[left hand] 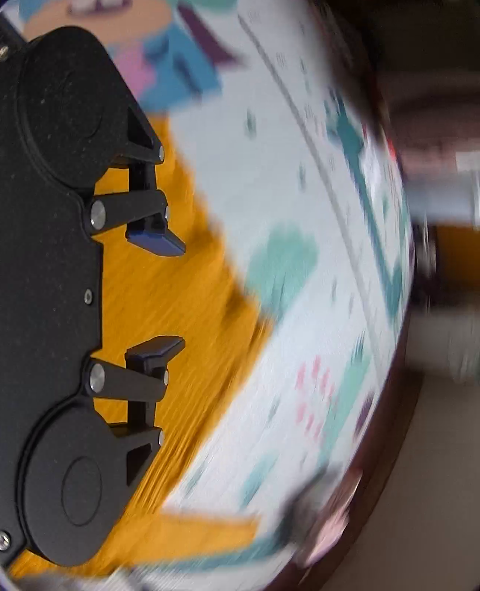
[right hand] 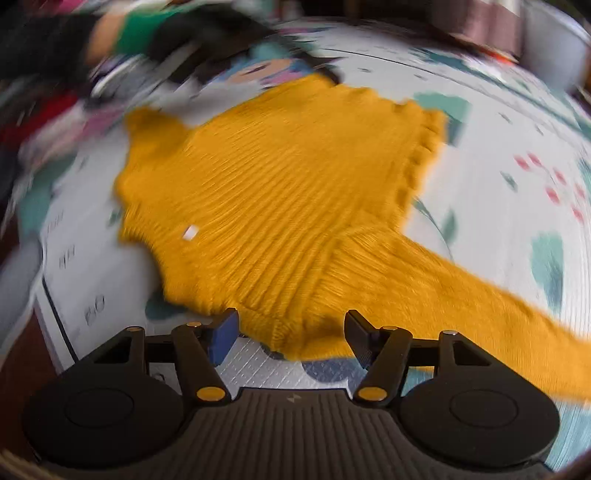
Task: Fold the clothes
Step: 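Grasp the sweater hem with the right gripper while the left gripper presses the body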
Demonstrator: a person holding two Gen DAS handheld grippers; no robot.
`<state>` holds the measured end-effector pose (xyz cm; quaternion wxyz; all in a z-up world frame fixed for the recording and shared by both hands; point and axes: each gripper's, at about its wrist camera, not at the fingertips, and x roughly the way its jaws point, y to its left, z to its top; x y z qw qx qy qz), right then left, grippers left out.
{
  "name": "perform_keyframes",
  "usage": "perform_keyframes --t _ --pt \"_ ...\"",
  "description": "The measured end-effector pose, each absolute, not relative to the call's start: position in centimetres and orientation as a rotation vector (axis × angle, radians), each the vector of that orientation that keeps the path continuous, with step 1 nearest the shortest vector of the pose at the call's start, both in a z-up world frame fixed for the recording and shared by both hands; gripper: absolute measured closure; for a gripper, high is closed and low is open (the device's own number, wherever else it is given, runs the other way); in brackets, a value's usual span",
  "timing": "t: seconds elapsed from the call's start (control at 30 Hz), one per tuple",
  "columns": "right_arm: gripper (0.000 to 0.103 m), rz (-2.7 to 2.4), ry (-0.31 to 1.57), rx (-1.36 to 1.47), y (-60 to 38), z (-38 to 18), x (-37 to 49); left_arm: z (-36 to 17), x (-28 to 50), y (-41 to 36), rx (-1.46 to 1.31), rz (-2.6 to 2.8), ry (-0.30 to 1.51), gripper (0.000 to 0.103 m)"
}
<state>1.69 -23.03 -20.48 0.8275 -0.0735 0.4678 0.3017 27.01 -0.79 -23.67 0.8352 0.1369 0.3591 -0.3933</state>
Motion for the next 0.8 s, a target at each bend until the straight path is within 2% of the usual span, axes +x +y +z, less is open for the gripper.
perform_keyframes --t 0.03,0.07,0.1,0.2,0.43,0.53,0.63,0.73,0.77,0.8 --pt "0.039 0.618 1.011 -0.100 -23.7 -20.6 1.7 -24.6 25.7 -1.5 0.346 -0.861 0.810 0.056" --pt "0.039 0.598 1.039 -0.037 -24.3 -20.9 1.8 -25.6 24.4 -2.2 0.410 -0.857 0.801 0.049" --pt "0.039 0.569 1.079 0.056 -25.1 -21.3 1.9 -26.4 23.1 -3.0 0.472 -0.835 0.738 0.046" --pt "0.040 0.485 1.158 0.314 -27.6 -22.3 2.1 -25.4 23.6 -5.8 0.575 -0.834 0.828 0.045" --pt "0.038 0.383 1.152 0.827 -30.9 -25.1 2.7 -20.0 25.8 -10.1 0.749 -0.942 0.915 0.045" --pt "0.036 0.364 1.129 0.909 -31.0 -25.7 2.4 -19.2 27.3 -11.2 0.770 -0.942 0.930 0.044" --pt "0.032 0.360 1.106 0.936 -30.8 -25.8 2.2 -19.5 29.9 -12.6 0.632 -0.885 0.962 0.044" --pt "0.034 0.356 1.096 0.898 -30.5 -25.4 2.3 -20.8 31.9 -12.9 0.434 -0.831 1.018 0.044" --pt "0.036 0.352 1.094 0.871 -30.3 -25.2 2.3 -21.4 32.5 -13.4 0.415 -0.813 1.055 0.051" --pt "0.036 0.352 1.091 0.830 -29.8 -24.9 2.4 -21.6 32.9 -13.8 0.402 -0.797 1.056 0.052"
